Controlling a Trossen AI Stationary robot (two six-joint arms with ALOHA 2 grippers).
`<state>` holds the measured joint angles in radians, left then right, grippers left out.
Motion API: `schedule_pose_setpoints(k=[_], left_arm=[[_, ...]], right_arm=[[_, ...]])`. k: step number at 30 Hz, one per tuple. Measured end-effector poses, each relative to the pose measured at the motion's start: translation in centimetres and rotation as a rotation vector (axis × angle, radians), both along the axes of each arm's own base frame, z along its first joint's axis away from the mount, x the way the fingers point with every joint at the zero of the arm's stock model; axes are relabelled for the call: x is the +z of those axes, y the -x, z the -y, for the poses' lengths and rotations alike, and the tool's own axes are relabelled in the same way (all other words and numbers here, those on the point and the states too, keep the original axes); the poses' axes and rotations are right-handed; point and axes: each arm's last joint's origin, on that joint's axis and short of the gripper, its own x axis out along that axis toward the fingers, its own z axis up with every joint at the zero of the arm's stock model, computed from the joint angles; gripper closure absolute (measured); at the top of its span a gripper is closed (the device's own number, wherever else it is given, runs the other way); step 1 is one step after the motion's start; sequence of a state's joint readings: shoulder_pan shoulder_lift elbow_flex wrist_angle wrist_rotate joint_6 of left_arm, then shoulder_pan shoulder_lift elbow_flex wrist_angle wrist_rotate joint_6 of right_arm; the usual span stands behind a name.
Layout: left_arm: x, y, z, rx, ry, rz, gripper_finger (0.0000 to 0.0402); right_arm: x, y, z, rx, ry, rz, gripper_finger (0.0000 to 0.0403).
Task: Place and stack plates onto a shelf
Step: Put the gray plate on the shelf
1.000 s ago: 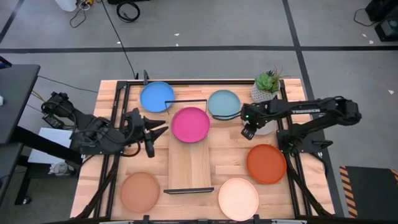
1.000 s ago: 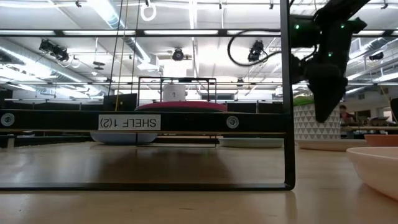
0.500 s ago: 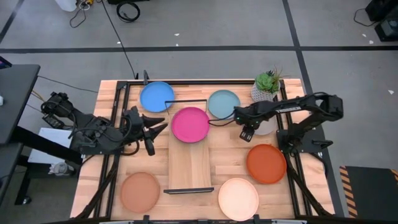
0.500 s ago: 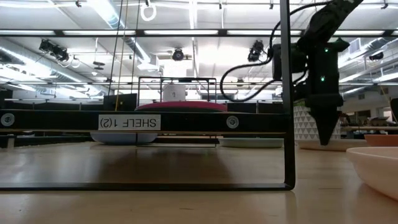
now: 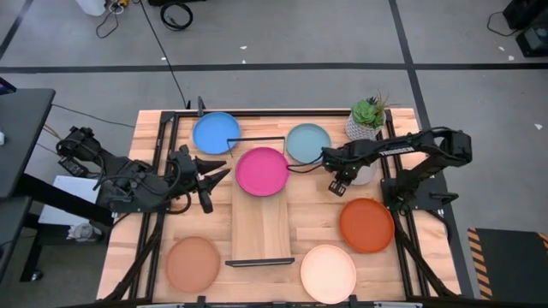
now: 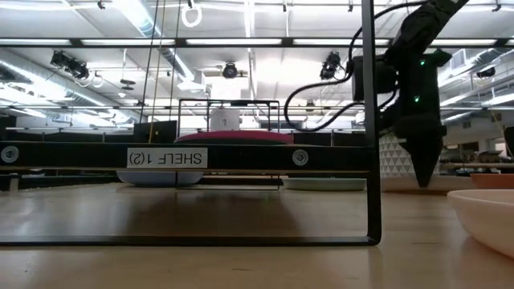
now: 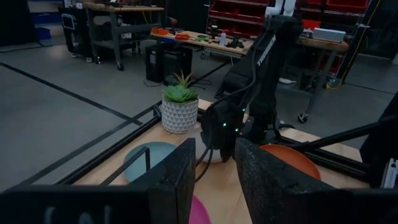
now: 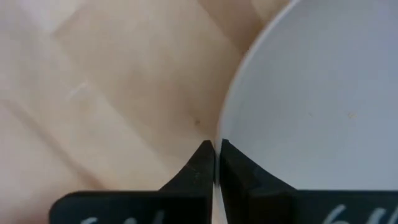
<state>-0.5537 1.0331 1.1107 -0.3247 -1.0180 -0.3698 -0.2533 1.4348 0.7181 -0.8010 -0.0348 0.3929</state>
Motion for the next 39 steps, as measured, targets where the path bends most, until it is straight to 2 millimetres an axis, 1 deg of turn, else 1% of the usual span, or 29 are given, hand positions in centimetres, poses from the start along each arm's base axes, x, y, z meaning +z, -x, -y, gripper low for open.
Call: schedule_pose_setpoints(k=[4,8,10,14,17,20,22,24,27,29,31,34,39], left_arm=[[0.0,0.0,0.0,0.002,0.001,0.001,0.0281],[0.1,0.0,0.0,0.002,0.037,0.02,0.0281],[0.1,0.0,0.0,-0.018,0.047,0.021,0.0281],[0.1,-0.3,-0.3,-0.055,0.096,0.035,0.0281],[0.0,-0.6,-0.8,-0.07,0.195,0.056,0.0281],[-0.3,-1.2,-1.4,-0.103,0.308,0.062,0.0281],[-0.6,-1.8,-1.6,-0.142,0.335,0.041,0.0281],[-1.2,-2.7,-1.5,-0.185,0.317,-0.01,0.028],[-2.2,-3.9,-1.1,-0.222,0.234,-0.094,0.0272],[-3.0,-4.8,-0.7,-0.233,0.176,-0.143,0.0258],[-3.6,-5.5,-0.4,-0.241,0.133,-0.179,0.0239],[-4.2,-6.6,-0.5,-0.25,0.11,-0.206,0.0204],[-4.2,-8.5,-0.9,-0.367,0.129,-0.244,0.0151]], right_arm=[[1.6,0.7,-0.7,-0.032,-0.02,0.011,0.0388],[4.2,0.9,-1.8,-0.015,-0.015,0.07,0.0389],[5.8,0.7,-2.5,0.041,-0.004,0.131,0.0389],[9.5,-0.1,-4.7,0.206,0.046,0.279,0.0388],[11.9,-0.7,-6.5,0.329,0.109,0.363,0.0388],[14.0,-1.1,-8.1,0.435,0.127,0.445,0.0388],[15.3,-1.6,-9.0,0.495,0.097,0.522,0.0388],[16.7,-2.0,-9.7,0.549,0.03,0.615,0.0388],[18.4,-2.7,-10.4,0.61,-0.093,0.746,0.0387],[19.3,-3.0,-10.7,0.621,-0.161,0.805,0.0387],[19.6,-3.3,-10.8,0.615,-0.211,0.835,0.0387],[19.6,-3.9,-11.2,0.601,-0.279,0.832,0.0387],[19.4,-4.8,-12.1,0.615,-0.353,0.842,0.0387]])
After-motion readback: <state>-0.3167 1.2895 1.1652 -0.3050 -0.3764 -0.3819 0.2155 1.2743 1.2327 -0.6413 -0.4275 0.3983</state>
